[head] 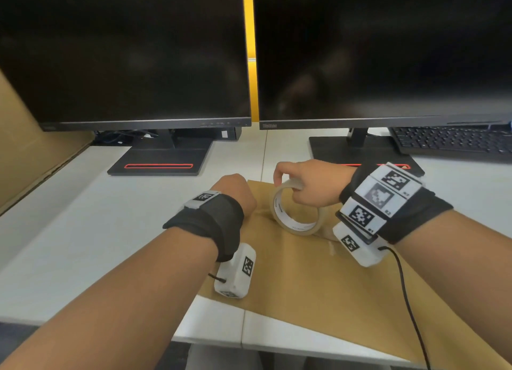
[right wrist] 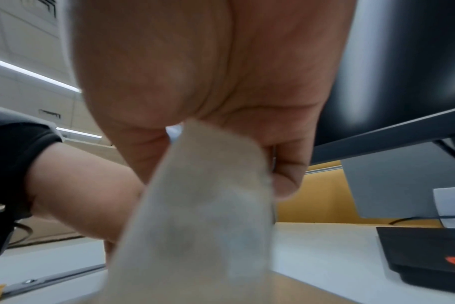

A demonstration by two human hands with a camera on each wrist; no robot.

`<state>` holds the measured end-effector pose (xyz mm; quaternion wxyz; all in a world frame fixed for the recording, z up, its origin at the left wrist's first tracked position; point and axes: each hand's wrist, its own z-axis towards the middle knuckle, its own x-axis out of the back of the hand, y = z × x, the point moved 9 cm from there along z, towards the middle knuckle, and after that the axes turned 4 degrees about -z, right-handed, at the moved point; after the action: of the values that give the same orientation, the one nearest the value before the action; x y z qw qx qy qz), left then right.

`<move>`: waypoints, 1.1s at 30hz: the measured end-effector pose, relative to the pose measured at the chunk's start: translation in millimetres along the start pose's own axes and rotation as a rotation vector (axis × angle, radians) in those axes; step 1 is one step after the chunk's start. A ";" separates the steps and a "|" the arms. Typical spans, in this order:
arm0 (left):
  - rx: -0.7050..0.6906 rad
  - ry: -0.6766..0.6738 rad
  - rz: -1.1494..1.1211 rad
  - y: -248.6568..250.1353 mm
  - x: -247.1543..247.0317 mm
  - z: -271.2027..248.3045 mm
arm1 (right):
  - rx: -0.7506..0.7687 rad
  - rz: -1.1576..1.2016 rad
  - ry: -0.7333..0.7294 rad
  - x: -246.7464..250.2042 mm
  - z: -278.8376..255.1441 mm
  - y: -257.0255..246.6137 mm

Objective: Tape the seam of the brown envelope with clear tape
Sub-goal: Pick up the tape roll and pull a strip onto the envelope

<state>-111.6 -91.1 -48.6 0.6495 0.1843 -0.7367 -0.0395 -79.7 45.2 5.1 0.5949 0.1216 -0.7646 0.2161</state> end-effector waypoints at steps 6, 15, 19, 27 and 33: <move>-0.041 -0.054 0.064 8.5 -4.8 -4.6 | 0.045 0.059 0.069 6.4 -9.8 -1.1; -0.072 -0.069 0.159 14.3 -5.5 -8.6 | 0.030 -0.028 0.022 2.2 -11.8 -5.9; -0.079 -0.065 0.168 15.6 -3.9 -10.0 | -0.019 -0.011 -0.001 2.0 -19.5 5.1; -0.112 -0.079 0.210 21.5 -6.2 -17.5 | -0.039 -0.021 -0.055 0.0 -18.3 2.2; -0.149 -0.116 0.301 36.3 -12.0 -25.4 | -0.013 -0.032 -0.111 -9.4 -21.9 3.6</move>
<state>-93.8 -48.9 -45.2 0.6162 0.0208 -0.7873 -0.0071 -60.0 58.1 -0.3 0.5558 0.1419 -0.7957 0.1944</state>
